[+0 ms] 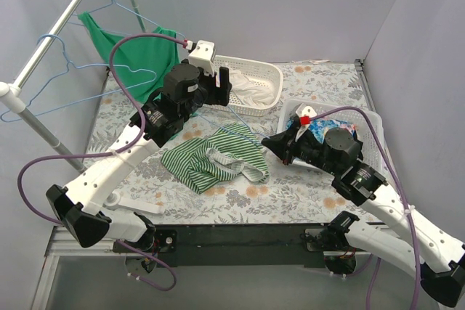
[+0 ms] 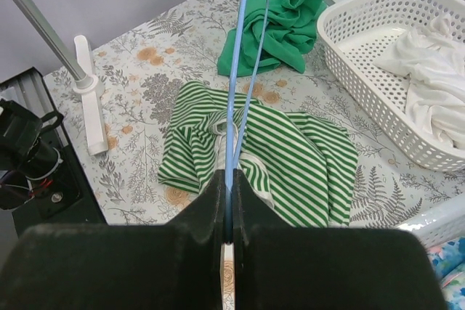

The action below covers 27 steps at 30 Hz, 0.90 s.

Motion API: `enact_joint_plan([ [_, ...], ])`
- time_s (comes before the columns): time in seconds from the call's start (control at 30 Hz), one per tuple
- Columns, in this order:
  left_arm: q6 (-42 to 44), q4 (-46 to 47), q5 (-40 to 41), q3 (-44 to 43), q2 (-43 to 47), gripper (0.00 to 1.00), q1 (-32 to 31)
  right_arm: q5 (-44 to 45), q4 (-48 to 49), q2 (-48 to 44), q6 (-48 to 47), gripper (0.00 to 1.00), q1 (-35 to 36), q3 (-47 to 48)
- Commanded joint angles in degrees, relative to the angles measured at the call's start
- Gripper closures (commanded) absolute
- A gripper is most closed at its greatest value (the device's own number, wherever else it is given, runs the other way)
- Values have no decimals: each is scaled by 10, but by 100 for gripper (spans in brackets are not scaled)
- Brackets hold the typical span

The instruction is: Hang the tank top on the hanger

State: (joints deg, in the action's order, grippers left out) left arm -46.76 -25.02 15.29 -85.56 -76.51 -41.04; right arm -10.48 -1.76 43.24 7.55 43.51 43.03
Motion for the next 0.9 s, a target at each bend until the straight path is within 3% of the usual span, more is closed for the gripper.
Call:
enact_joint_plan([
  [0.0,-7,20,-11,24,19,34,3,-4,18,-24,4,99,-2,38],
  [0.13,-15,45,-18,37,27,41,7,-10,-2,-27,11,99,-2,38],
  [0.23,-18,57,-31,44,29,59,9,-14,-2,-32,15,99,-2,33],
  [0.27,-19,59,-32,50,29,77,9,-11,-3,-34,16,99,-2,31],
  [0.33,-24,70,-26,58,36,96,9,-5,-9,-36,19,99,-2,30],
  [0.37,-24,76,-24,71,48,100,9,2,-15,-39,19,99,-2,30],
  [0.43,-24,96,-12,87,59,100,10,6,-19,-39,23,99,-1,30],
  [0.57,-16,95,33,101,73,100,9,38,-39,-32,33,56,-2,34],
  [0.6,-17,89,45,103,74,100,9,47,-53,-32,35,51,-2,36],
  [0.63,-21,77,84,107,80,100,9,98,-77,-37,45,38,-2,42],
  [0.87,-37,39,159,116,94,100,9,201,-129,-77,100,41,-2,19],
])
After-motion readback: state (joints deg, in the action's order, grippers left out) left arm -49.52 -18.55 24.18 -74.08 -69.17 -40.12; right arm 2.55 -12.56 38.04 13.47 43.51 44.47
